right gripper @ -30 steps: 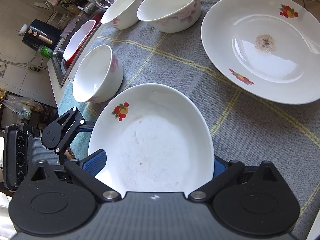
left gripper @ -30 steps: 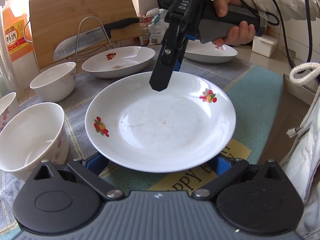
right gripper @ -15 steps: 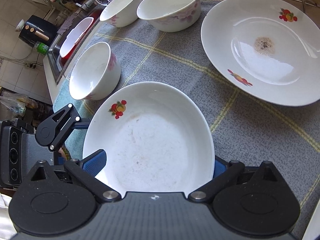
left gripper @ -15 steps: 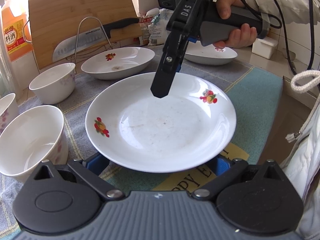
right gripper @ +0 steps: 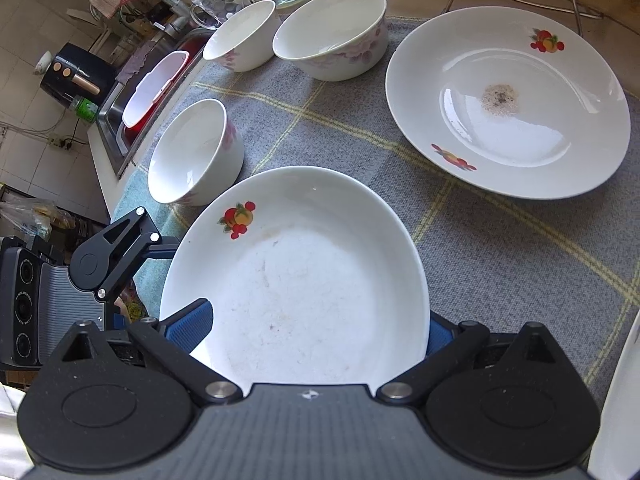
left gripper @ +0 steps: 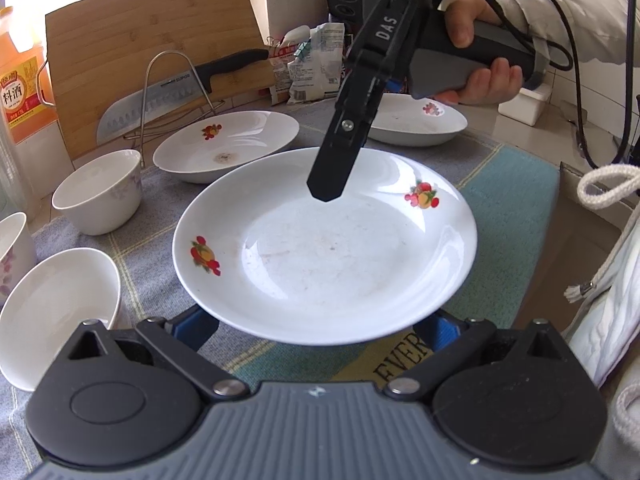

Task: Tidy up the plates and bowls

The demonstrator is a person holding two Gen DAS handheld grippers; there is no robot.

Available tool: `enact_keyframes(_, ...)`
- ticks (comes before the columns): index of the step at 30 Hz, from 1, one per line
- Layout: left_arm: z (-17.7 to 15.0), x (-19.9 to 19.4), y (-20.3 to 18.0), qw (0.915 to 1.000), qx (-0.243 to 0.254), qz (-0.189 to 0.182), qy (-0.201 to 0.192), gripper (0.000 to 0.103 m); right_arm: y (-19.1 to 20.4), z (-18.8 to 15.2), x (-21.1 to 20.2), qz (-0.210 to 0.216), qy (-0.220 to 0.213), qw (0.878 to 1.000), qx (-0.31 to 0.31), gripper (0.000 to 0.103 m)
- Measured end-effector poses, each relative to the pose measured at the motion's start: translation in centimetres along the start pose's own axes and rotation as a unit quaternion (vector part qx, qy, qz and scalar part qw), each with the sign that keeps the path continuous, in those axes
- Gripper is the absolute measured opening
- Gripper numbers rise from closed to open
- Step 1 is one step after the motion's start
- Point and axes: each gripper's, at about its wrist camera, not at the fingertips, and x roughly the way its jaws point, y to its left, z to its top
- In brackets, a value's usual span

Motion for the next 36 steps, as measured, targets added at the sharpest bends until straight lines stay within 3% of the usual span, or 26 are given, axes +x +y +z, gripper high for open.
enact_keyframes(17,3.6,1.3,-2.2,0.9994,0.031,-0.012,-0.008,0.102,-1.7,-2.1,-4.1,-0.011,-0.038,0.999,0.008,0.103)
enact_keyframes(36,8.3,6.1,-5.6,0.9974,0.054,-0.048,-0.011,0.102,-7.3,-6.1,-9.5,-0.03,-0.078,0.996,0.042,0.103)
